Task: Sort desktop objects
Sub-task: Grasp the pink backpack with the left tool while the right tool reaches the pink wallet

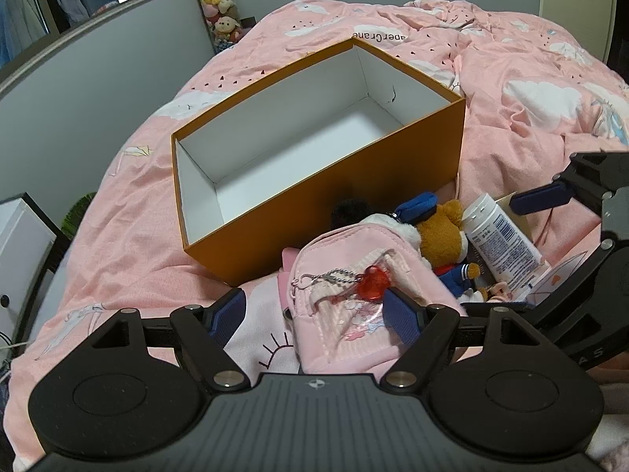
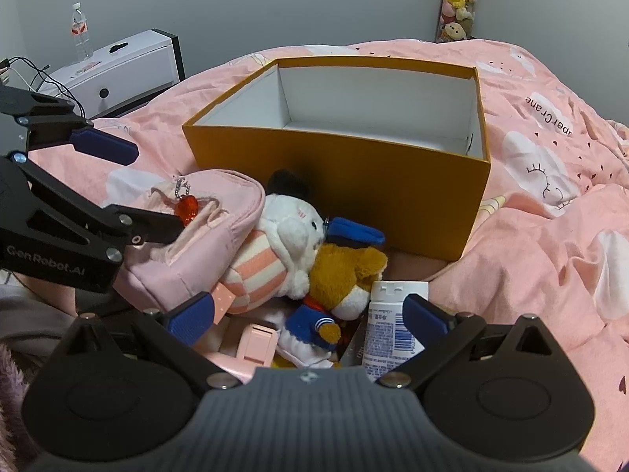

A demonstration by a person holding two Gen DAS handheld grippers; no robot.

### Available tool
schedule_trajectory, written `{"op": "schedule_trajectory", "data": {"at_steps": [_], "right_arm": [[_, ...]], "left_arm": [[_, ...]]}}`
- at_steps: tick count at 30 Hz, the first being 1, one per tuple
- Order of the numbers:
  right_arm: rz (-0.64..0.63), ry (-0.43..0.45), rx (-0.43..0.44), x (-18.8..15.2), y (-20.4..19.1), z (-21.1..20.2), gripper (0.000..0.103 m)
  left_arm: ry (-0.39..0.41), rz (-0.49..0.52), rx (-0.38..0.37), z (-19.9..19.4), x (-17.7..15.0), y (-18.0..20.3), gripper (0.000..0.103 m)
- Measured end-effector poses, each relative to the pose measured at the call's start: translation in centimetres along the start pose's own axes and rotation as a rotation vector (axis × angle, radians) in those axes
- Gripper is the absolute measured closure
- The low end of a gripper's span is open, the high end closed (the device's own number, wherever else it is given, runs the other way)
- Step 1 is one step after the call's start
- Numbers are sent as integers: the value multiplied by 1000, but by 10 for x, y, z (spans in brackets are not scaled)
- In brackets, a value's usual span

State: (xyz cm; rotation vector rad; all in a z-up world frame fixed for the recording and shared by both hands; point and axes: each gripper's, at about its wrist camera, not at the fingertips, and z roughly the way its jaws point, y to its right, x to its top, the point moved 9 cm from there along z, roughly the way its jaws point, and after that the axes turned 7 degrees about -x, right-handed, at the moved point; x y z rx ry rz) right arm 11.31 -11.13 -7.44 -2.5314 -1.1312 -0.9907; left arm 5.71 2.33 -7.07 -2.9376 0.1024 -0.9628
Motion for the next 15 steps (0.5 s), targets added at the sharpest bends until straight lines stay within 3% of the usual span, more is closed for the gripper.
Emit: {"op": "schedule_trajectory", "data": {"at_steps": [6, 11, 15], "right_arm": [[-2, -20, 27, 5, -4, 6, 14], [6, -43, 69, 8, -9, 12, 29], [23, -62, 91, 10, -9, 16, 31]], "left_arm": [[-43, -111, -95, 3, 4, -10, 21], [-114, -277, -221, 15, -2, -26, 25], [-150, -408, -314, 24, -7, -38, 27]]}}
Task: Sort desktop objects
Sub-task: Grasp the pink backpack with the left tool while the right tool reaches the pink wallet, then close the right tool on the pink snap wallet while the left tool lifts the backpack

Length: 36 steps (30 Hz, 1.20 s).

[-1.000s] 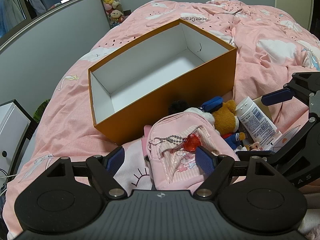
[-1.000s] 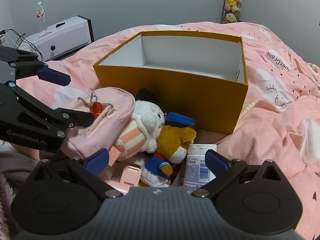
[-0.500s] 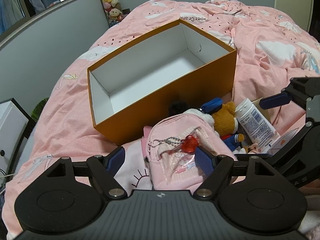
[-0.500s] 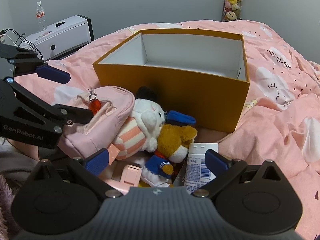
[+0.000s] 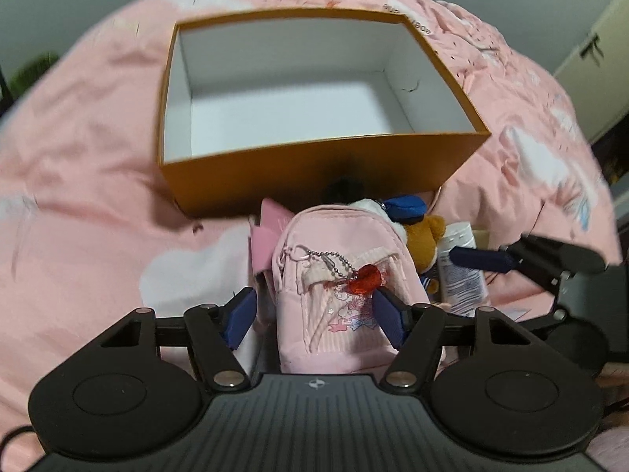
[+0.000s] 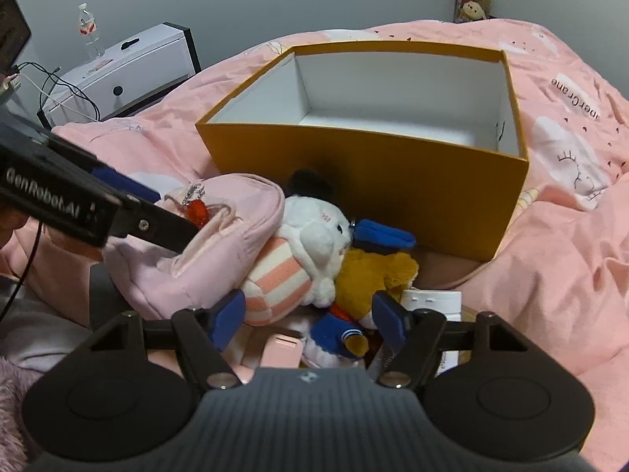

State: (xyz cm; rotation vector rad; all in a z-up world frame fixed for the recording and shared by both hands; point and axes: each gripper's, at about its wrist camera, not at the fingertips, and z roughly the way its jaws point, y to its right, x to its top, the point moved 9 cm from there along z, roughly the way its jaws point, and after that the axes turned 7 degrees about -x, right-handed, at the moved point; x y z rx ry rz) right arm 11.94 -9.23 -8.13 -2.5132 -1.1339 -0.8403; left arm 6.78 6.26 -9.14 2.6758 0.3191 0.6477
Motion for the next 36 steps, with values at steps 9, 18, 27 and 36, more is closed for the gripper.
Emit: {"op": "schedule_trajectory", "data": {"at_steps": [9, 18, 27, 36], "right_arm": [[34, -32, 33, 3, 1, 10, 34], [83, -25, 57, 11, 7, 5, 37], [140, -13, 123, 36, -6, 5, 45], [0, -58, 173, 66, -62, 39, 51]], "left_arm": [[-1, -120, -104, 3, 3, -9, 58], [66, -129, -84, -14, 18, -15, 74], [143, 41, 174, -47, 46, -29, 76], [98, 83, 256, -46, 48, -49, 75]]}}
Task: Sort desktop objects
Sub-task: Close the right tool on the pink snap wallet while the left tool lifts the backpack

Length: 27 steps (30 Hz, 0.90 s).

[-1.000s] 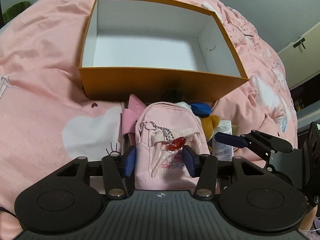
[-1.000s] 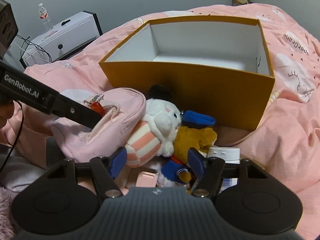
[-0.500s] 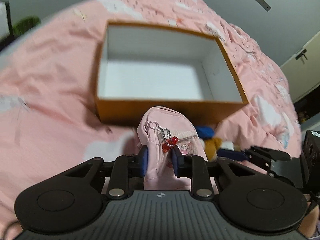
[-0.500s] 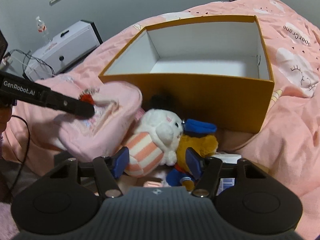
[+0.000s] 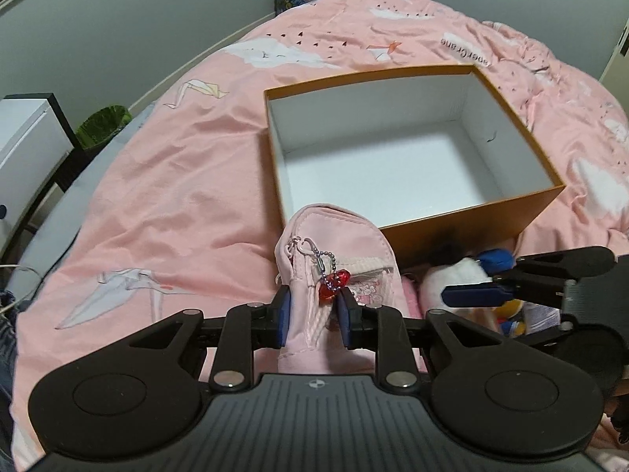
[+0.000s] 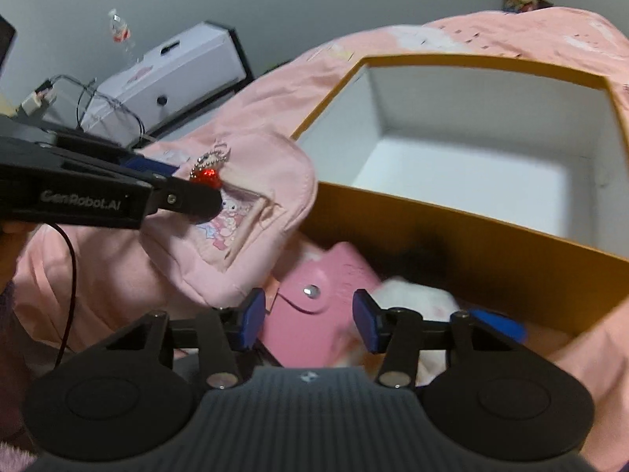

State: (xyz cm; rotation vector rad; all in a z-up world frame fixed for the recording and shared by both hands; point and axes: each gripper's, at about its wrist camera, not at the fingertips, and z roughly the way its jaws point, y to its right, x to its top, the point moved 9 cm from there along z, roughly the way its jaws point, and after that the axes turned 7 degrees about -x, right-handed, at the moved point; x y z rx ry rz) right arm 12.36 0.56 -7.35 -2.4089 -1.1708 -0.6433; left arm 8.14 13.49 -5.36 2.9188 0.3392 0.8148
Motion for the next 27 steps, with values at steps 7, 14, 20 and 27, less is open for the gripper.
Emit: {"op": "schedule_trajectory", "data": {"at_steps": [7, 14, 20, 27], "right_arm": [[-32, -89, -42, 6, -13, 40, 51], [-119, -124, -114, 1, -22, 64, 37], [-150, -126, -145, -3, -15, 66, 45], [-92, -122, -90, -6, 4, 39, 61]], "left_arm": [[-29, 22, 1, 1, -2, -10, 75], [-70, 8, 8, 12, -9, -19, 71], [-73, 18, 18, 15, -13, -17, 65], [-80, 22, 9, 18, -12, -15, 55]]}}
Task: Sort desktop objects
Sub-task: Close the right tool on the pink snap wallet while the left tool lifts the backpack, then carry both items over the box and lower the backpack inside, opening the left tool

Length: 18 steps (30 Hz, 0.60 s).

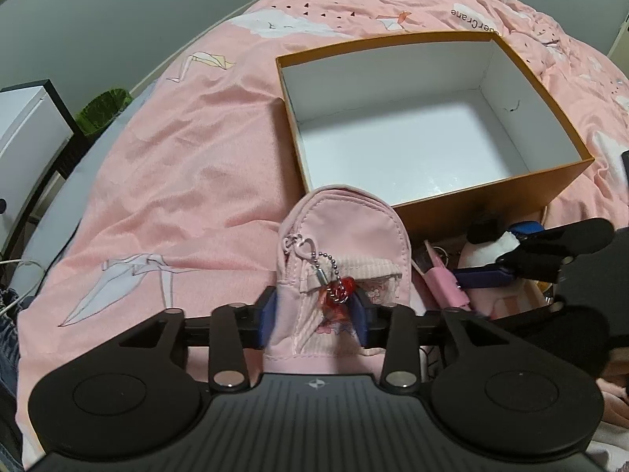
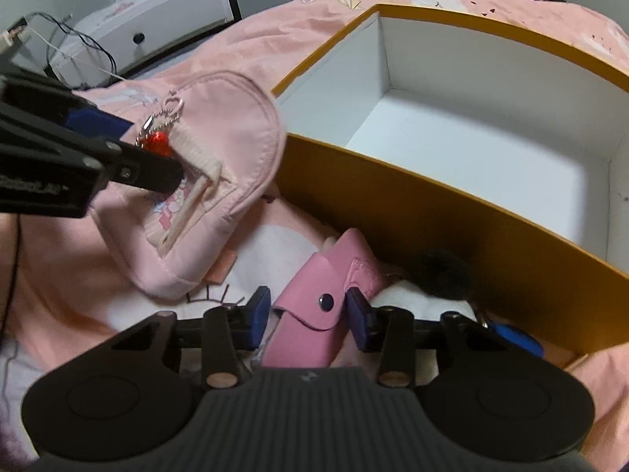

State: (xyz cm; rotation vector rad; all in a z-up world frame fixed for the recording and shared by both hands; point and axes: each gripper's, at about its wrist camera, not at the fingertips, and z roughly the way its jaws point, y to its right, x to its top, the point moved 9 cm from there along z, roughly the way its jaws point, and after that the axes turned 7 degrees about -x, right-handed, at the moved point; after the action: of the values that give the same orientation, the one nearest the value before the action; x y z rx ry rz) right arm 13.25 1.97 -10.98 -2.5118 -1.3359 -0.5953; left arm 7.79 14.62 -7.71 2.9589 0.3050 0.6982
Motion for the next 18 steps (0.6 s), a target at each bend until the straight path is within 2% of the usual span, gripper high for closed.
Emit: {"op": "schedule_trajectory", "data": {"at_steps": [4, 8, 12, 14, 18], "right_arm": [[33, -31, 46, -4, 9, -6, 62], [21, -84, 38, 3, 4, 6, 62], [-14, -117, -14, 8, -6, 22, 50], [-52, -109, -57, 8, -13, 29, 45], [-69, -71, -94, 7, -17, 30, 48]], "left_arm": [[-10, -2, -7, 7, -2, 0, 48], [-17, -20, -23, 11, -4, -4, 44], [-35, -69, -60, 17, -8, -8, 40], [-28, -59, -59, 17, -8, -6, 43], [-21, -41, -57, 13, -7, -3, 55]]}}
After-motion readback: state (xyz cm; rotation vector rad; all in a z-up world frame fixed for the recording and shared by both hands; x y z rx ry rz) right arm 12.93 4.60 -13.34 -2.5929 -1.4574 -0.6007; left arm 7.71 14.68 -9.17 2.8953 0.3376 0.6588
